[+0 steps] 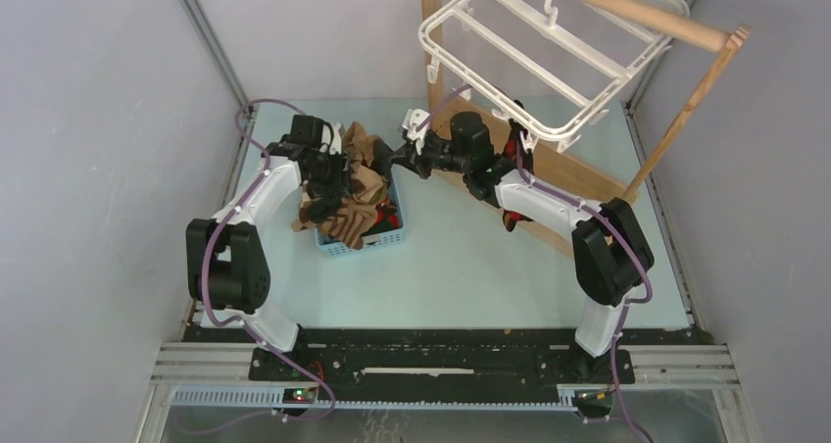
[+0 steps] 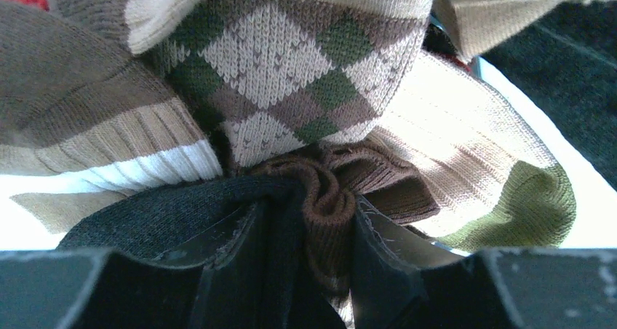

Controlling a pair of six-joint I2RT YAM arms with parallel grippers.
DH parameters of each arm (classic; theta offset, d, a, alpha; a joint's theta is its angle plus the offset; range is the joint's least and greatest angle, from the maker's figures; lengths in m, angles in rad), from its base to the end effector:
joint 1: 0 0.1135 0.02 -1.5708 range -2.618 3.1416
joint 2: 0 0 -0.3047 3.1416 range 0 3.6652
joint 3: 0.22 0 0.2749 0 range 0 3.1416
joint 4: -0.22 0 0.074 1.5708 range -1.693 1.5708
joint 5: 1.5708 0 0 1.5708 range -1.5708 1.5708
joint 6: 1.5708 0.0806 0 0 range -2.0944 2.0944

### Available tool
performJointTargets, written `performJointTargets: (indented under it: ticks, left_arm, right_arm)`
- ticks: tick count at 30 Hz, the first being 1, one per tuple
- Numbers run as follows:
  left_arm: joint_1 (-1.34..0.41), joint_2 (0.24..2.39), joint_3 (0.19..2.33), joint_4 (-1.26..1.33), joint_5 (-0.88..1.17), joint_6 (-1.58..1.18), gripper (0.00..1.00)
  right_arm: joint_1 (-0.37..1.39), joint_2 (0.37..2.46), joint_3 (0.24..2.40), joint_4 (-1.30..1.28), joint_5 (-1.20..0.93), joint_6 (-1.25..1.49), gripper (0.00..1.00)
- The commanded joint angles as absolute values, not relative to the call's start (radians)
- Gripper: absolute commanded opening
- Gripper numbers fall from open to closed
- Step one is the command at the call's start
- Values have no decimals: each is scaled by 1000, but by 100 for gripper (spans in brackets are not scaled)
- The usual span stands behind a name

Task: Clip the socks to the hanger
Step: Pick up the sock from the bin.

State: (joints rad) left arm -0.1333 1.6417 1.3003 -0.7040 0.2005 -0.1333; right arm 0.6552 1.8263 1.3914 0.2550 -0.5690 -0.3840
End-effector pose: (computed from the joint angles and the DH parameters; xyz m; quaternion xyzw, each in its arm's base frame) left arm 0.3856 -0.0679 0.2518 0.0260 0.9608 -0.1301 0.2432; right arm 0.3741 0.3423 0.3243 -0.5220 0.5504 0.2966 0.5802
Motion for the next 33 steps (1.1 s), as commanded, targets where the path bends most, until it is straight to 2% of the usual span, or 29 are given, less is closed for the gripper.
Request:
performJointTargets:
  ticks: [1,11,23,33]
  left_arm:
    - [-122,1615,1346,-661,234,-153,45]
    - [-121,1627,1347,-622,290,-176,44]
    - [-122,1581,1344,-553,358,-252,49]
    - [-122,1450,1325,-510,370,-314,67]
  right_arm:
    - [661,1752,1346,342,-565,-324,0]
    - [680,1599,1253,489,-625,-225,0]
    - [757,1571,1253,456,-556,-189,0]
    - [775,1516,1186,477,-499,-153,0]
